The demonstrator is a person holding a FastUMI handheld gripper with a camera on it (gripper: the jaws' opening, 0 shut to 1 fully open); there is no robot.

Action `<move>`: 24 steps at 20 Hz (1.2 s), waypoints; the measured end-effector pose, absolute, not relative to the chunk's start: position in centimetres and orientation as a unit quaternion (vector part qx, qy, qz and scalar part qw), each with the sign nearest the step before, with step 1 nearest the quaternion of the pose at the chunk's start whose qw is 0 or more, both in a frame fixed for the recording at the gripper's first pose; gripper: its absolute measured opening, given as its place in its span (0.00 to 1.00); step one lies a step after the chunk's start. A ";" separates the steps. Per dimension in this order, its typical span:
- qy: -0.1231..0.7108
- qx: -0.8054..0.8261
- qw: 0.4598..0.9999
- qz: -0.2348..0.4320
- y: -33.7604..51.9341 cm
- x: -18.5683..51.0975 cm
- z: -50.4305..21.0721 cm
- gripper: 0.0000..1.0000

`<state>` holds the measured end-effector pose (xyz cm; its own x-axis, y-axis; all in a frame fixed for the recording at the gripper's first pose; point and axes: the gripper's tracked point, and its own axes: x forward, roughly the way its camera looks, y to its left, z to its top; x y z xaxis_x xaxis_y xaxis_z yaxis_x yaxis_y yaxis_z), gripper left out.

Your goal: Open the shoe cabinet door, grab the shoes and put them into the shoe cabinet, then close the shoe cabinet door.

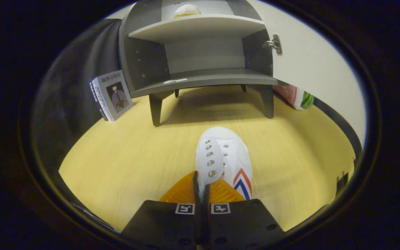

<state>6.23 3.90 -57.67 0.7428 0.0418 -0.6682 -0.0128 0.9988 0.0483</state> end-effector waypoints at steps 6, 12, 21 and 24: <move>0.343 0.036 0.938 0.028 3.7 6.4 -53.4 0.03; 0.309 0.024 0.950 0.049 3.5 7.2 -41.3 0.03; 0.226 -0.050 0.972 0.046 2.6 13.8 -22.9 0.02; 0.201 -0.056 0.978 0.029 2.4 18.9 -20.5 0.02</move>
<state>18.93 2.42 -20.51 0.9175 0.0339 -0.3963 -0.0791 0.9920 -0.0982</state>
